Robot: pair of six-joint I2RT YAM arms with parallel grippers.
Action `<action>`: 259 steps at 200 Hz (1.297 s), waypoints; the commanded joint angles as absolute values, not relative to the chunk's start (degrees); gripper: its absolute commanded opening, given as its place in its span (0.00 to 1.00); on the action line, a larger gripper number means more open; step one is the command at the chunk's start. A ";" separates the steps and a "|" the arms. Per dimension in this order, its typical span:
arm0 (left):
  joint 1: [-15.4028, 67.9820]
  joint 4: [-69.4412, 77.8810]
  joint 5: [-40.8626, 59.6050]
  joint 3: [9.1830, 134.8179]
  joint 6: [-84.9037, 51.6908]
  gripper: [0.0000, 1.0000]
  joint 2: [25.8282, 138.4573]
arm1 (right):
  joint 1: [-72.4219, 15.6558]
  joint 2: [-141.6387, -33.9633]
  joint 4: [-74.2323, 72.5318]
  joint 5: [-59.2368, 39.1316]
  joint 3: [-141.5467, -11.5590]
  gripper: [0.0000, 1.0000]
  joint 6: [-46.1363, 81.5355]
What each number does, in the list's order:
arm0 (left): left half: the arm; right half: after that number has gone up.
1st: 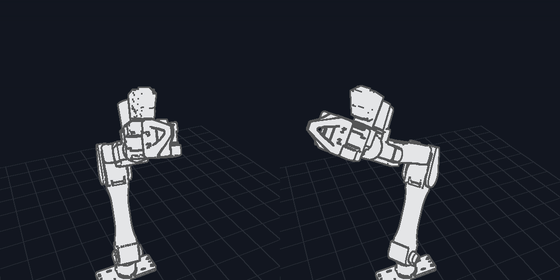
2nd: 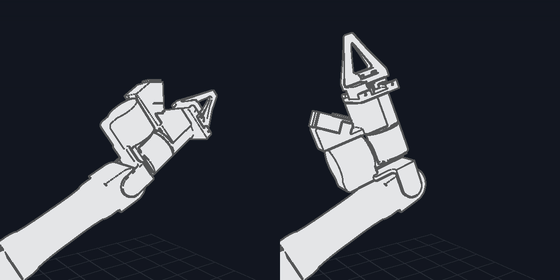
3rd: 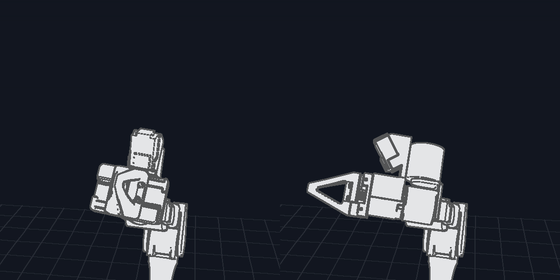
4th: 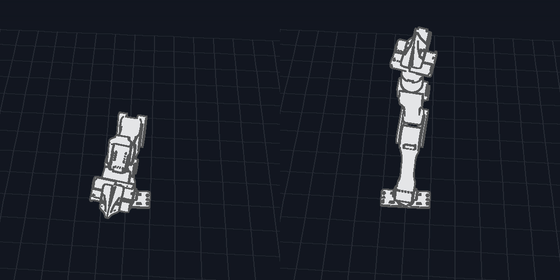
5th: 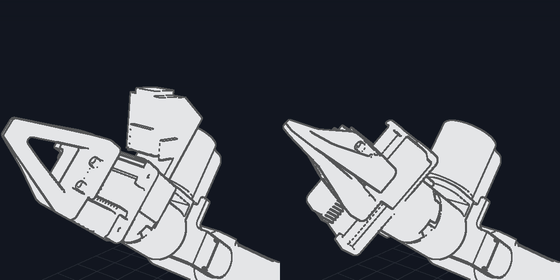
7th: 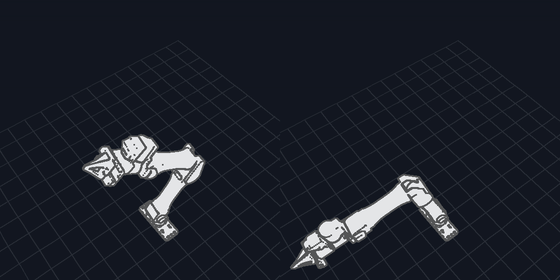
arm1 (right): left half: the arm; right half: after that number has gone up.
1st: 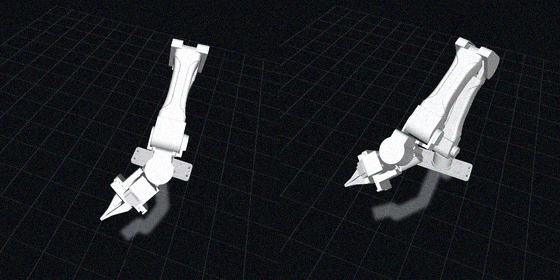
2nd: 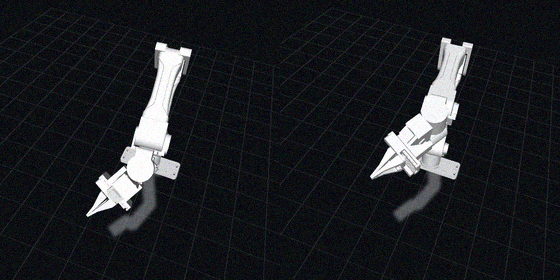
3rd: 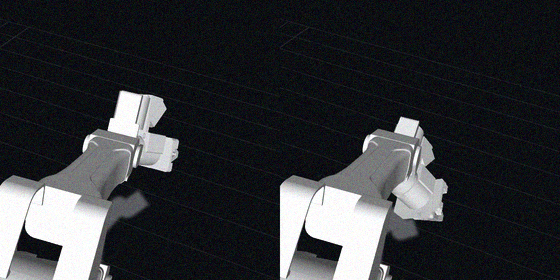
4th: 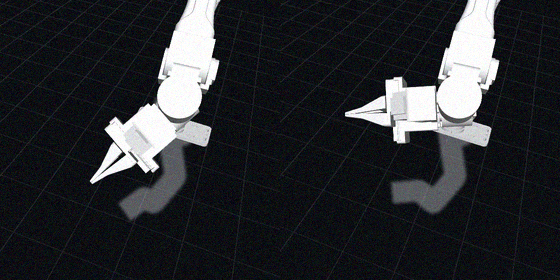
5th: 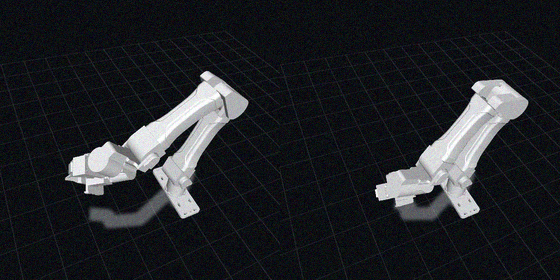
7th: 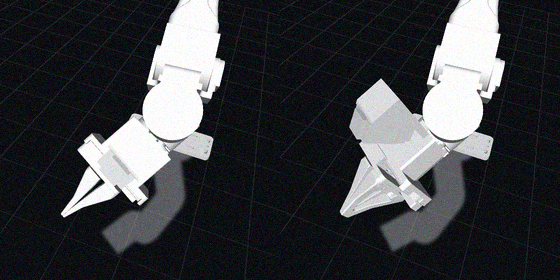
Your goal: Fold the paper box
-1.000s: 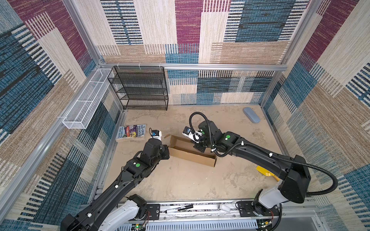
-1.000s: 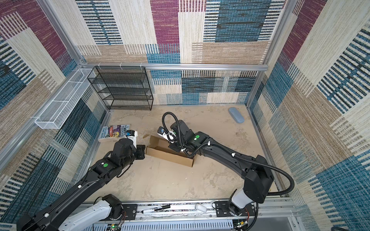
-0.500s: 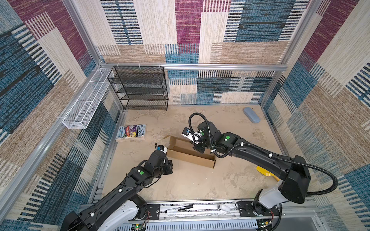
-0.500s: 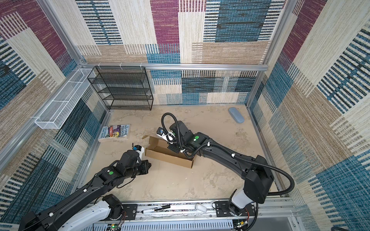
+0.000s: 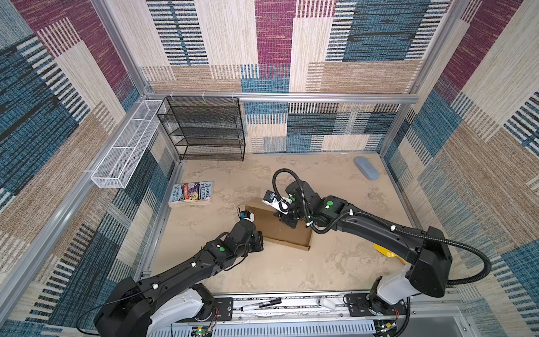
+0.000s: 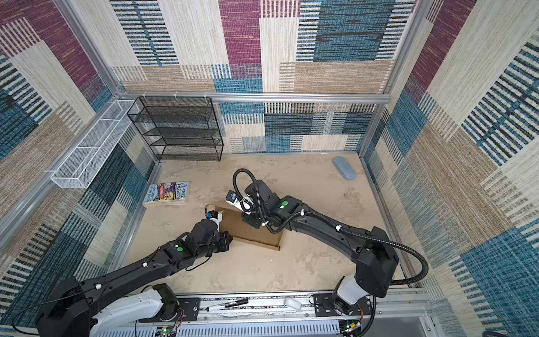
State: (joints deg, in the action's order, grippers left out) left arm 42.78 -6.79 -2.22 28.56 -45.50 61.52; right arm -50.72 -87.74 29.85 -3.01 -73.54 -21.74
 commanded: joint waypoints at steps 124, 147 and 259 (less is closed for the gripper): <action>44.04 -8.39 -6.30 21.59 -51.02 0.00 53.26 | -50.80 -85.87 23.40 -10.75 -64.13 0.53 -15.68; 44.03 -15.21 -9.35 21.01 -51.43 0.00 47.72 | -50.80 -85.62 22.02 -11.76 -62.14 0.59 -14.99; 43.31 -32.70 -21.15 28.20 -47.11 0.00 38.65 | -50.80 -89.48 15.94 -14.94 -55.59 0.66 -12.79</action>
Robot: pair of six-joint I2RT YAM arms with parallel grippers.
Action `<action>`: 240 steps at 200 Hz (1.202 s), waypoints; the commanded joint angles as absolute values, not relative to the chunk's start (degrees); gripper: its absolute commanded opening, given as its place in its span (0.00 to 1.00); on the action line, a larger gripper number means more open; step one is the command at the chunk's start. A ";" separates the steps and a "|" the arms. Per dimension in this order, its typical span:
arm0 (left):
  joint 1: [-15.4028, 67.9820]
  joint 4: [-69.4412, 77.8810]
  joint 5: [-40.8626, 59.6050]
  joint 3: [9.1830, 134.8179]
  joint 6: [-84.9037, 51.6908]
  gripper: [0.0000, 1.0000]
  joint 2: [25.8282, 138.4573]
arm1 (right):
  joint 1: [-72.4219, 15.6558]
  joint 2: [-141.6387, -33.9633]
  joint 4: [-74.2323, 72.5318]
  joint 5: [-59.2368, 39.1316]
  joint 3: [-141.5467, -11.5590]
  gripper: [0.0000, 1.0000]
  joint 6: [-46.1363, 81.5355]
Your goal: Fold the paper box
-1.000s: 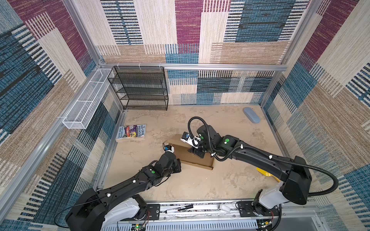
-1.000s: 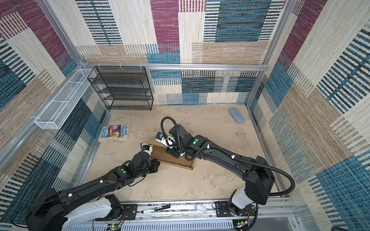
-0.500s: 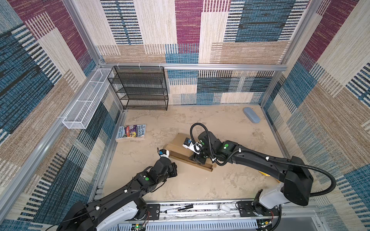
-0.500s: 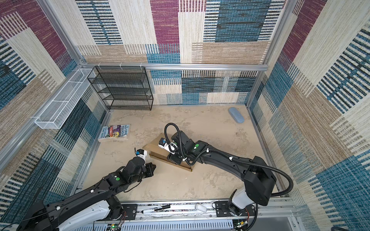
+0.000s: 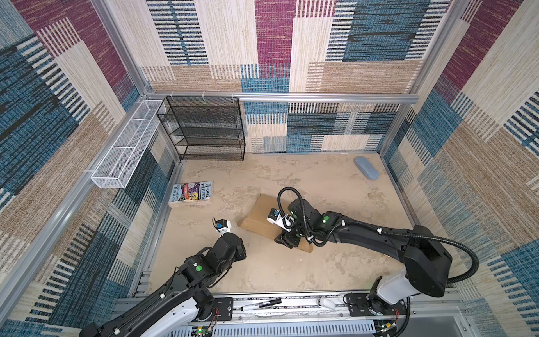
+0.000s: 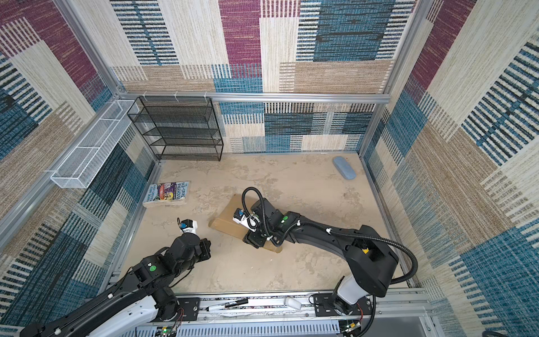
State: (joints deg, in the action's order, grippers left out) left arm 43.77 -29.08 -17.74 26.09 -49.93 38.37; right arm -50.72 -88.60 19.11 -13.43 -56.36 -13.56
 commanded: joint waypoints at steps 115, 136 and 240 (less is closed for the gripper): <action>31.03 -28.00 -14.16 39.16 -33.35 0.00 50.41 | -46.18 -93.25 16.12 -16.63 -52.14 0.67 -13.27; 29.72 -26.49 -12.30 40.50 -32.31 0.00 52.82 | -45.31 -92.65 16.63 -15.27 -51.77 0.67 -13.16; 19.69 -18.24 1.58 49.66 -26.48 0.09 68.94 | -43.54 -79.08 18.52 -9.19 -54.62 0.69 -8.15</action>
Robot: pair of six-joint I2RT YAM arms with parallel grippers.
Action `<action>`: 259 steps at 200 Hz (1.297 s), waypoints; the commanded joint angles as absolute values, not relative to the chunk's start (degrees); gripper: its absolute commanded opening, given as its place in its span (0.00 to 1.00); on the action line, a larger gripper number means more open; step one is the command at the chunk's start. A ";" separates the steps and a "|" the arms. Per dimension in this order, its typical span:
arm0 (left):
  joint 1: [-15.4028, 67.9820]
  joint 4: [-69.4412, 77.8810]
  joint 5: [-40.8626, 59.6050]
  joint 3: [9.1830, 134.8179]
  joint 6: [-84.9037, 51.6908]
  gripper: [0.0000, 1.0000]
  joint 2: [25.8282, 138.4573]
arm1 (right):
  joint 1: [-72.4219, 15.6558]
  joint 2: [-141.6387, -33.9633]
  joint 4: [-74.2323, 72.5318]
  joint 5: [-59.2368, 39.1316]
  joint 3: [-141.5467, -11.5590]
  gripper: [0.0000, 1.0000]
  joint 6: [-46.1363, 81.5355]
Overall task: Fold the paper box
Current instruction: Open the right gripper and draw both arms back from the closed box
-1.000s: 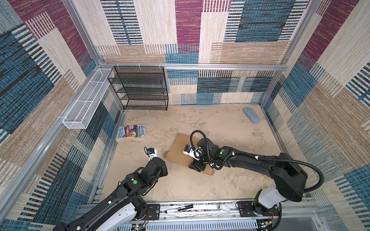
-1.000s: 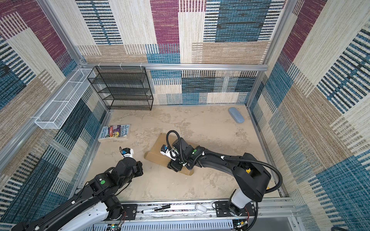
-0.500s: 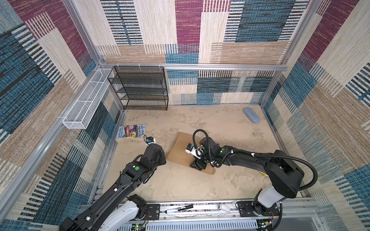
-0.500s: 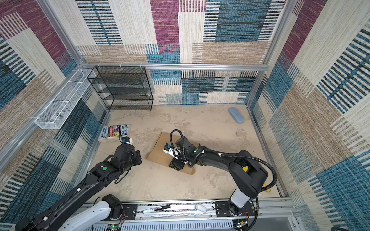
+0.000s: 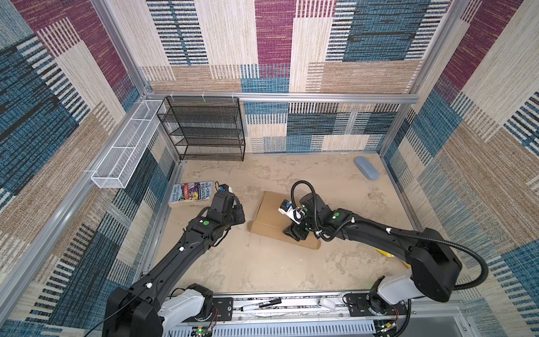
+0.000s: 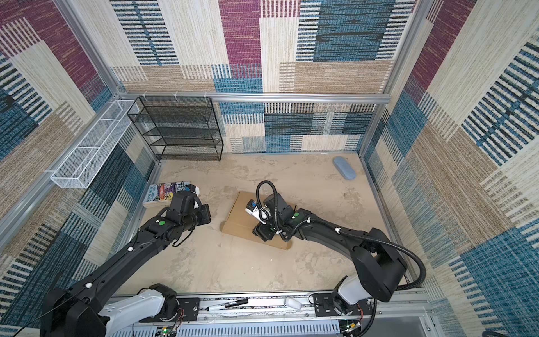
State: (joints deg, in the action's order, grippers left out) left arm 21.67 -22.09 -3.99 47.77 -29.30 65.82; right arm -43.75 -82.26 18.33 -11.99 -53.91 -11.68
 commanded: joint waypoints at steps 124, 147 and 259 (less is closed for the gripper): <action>16.96 -12.90 10.30 57.04 -19.00 0.13 87.31 | -27.96 -61.86 14.76 -8.52 -40.90 0.78 23.32; 16.96 -11.98 11.91 57.39 -18.46 0.16 89.27 | -26.51 -60.73 12.56 -10.95 -37.90 0.77 27.25; 16.96 -7.25 17.01 54.55 -20.07 0.15 94.06 | -23.21 -63.51 3.61 -16.11 -28.74 0.67 31.77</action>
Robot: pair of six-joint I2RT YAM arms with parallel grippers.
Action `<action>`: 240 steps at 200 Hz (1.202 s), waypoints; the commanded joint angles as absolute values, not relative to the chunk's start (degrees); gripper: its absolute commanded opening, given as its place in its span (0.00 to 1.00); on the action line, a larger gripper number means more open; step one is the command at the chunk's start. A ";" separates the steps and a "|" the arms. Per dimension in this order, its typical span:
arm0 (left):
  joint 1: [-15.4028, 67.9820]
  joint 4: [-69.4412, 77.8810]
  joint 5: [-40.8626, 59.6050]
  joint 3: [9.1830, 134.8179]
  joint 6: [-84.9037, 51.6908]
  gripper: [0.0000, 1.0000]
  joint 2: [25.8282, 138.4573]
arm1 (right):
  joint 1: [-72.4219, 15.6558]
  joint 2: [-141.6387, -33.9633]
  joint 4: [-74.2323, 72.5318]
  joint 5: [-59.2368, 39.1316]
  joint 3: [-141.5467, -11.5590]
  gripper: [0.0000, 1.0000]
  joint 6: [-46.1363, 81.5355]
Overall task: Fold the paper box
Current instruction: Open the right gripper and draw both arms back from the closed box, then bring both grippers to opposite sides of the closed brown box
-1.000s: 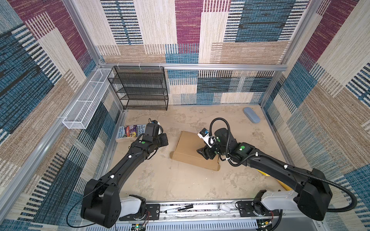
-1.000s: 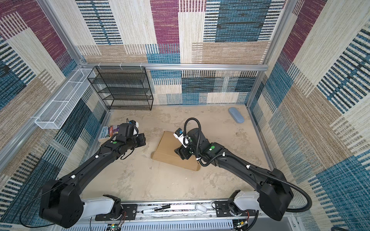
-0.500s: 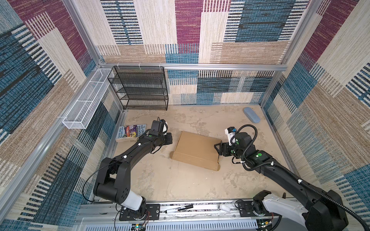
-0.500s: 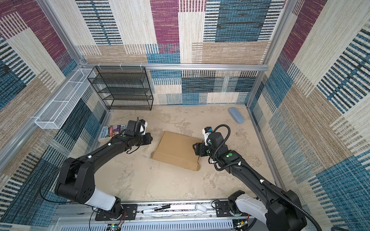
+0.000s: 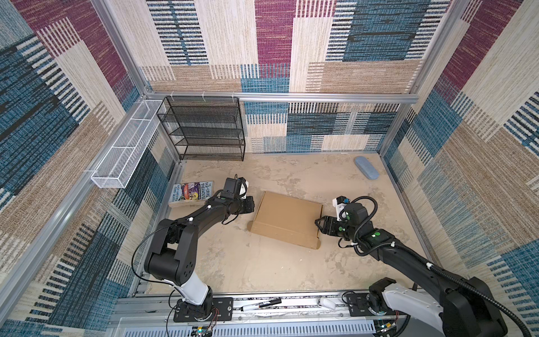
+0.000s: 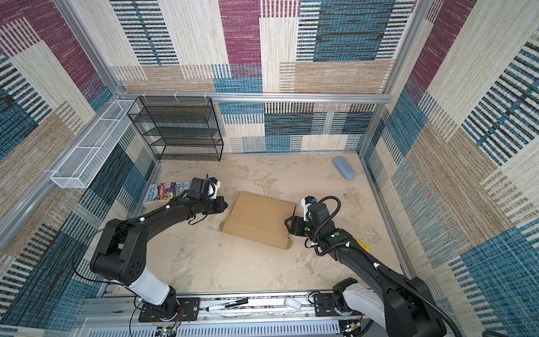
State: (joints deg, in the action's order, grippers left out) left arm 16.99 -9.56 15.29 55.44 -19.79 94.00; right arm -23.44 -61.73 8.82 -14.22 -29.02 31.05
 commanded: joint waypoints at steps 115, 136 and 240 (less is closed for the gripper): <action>17.18 0.45 22.13 48.27 -26.13 0.12 94.40 | -22.15 -72.60 -0.99 -17.92 -31.77 0.62 28.60; 17.48 1.81 22.44 46.52 -27.20 0.11 93.73 | -21.89 -73.86 -1.46 -18.38 -32.24 0.62 28.14; 21.24 8.22 21.78 39.87 -33.37 0.10 91.34 | -21.75 -79.70 -2.38 -20.47 -36.19 0.59 23.76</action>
